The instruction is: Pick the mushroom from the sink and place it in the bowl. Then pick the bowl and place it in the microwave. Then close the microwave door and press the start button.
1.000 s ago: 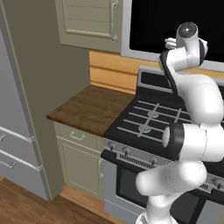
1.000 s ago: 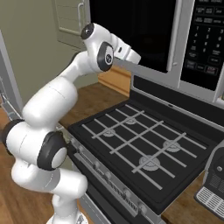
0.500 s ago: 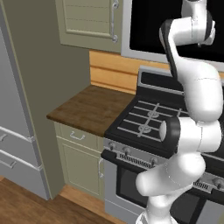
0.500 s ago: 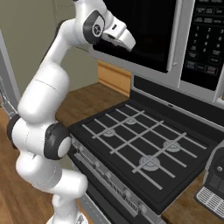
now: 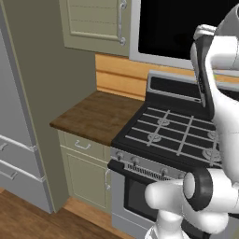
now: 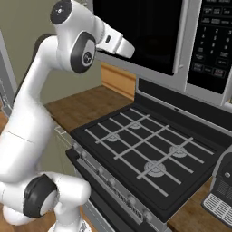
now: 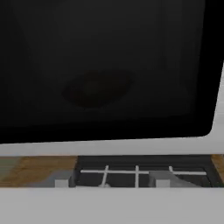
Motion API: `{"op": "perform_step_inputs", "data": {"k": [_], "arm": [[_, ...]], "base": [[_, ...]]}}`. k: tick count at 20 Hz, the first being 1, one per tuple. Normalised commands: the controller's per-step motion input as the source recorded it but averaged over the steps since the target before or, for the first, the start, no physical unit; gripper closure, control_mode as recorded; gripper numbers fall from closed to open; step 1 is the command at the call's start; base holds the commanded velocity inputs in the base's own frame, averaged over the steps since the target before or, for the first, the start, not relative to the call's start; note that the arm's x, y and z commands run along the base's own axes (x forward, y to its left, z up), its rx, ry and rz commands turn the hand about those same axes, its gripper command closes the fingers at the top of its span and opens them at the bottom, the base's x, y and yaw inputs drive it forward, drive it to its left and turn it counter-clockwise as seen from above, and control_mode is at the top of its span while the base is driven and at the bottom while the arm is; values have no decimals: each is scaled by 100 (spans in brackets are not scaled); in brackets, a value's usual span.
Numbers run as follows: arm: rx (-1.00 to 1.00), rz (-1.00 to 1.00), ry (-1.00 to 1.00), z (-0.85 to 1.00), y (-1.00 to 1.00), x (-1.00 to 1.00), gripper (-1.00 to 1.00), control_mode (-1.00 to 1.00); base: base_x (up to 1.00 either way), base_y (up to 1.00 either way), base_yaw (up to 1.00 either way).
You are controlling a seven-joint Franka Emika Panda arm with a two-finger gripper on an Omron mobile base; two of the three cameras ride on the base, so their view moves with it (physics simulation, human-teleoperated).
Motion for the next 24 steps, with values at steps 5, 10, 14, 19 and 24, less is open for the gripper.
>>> {"op": "perform_step_inputs", "data": {"k": [5,10,14,19,24], "arm": [[-14,12,-19,0,8,-100,100,-100],[-22,4,-24,-1,0,-99,100,-100],[-25,0,-26,-10,-11,-51,100,-100],[-14,0,-3,-8,-29,-25,100,-100],[-1,-8,-4,2,-44,-23,100,-100]], "base": [[0,0,0],[0,0,0],[0,0,0],[0,0,0],[0,0,0]]}}
